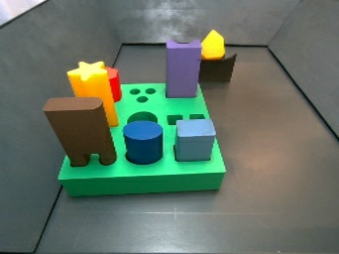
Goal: Pick up the 3 prong object. Move up. Place the 3 prong object on the fixture. Regrasp the 3 prong object. Move to above the board. Insert the 3 prong object.
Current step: Regrasp the 3 prong object.
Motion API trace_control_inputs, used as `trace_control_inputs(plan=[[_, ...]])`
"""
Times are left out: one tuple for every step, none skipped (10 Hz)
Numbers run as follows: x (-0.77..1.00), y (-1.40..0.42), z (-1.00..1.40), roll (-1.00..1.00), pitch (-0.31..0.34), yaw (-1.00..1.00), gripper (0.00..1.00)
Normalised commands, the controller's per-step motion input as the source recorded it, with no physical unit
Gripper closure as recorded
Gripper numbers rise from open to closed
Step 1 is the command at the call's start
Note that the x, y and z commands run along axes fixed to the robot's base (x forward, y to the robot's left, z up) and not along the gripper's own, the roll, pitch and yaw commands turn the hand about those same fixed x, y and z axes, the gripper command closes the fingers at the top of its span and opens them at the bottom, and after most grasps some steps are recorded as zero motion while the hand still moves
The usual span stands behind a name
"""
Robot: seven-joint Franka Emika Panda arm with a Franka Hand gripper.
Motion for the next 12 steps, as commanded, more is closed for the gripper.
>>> trace_control_inputs(plan=[[0.12, -0.05, -0.03, 1.00, 0.161, 0.11, 0.00], [0.12, -0.05, -0.03, 0.95, 0.187, 0.14, 0.00], [0.13, -0.05, -0.03, 0.83, 0.182, 0.15, 0.00], [0.15, -0.05, -0.03, 0.53, 0.160, 0.19, 0.00], [0.15, -0.06, -0.03, 0.41, 0.150, 0.20, 0.00], [0.16, -0.04, -0.02, 0.23, 0.121, 0.21, 0.00], [0.15, -0.04, -0.01, 0.17, 0.090, 0.22, 0.00], [0.11, -0.05, -0.02, 0.16, 0.059, 0.20, 0.00], [0.04, 0.07, -1.00, 0.16, 0.110, 0.18, 0.00], [0.05, 0.07, -1.00, 0.16, 0.093, 0.17, 0.00], [0.06, 0.06, -1.00, 0.16, 0.058, 0.17, 0.00], [0.07, 0.05, -1.00, 0.15, 0.032, 0.16, 0.00]])
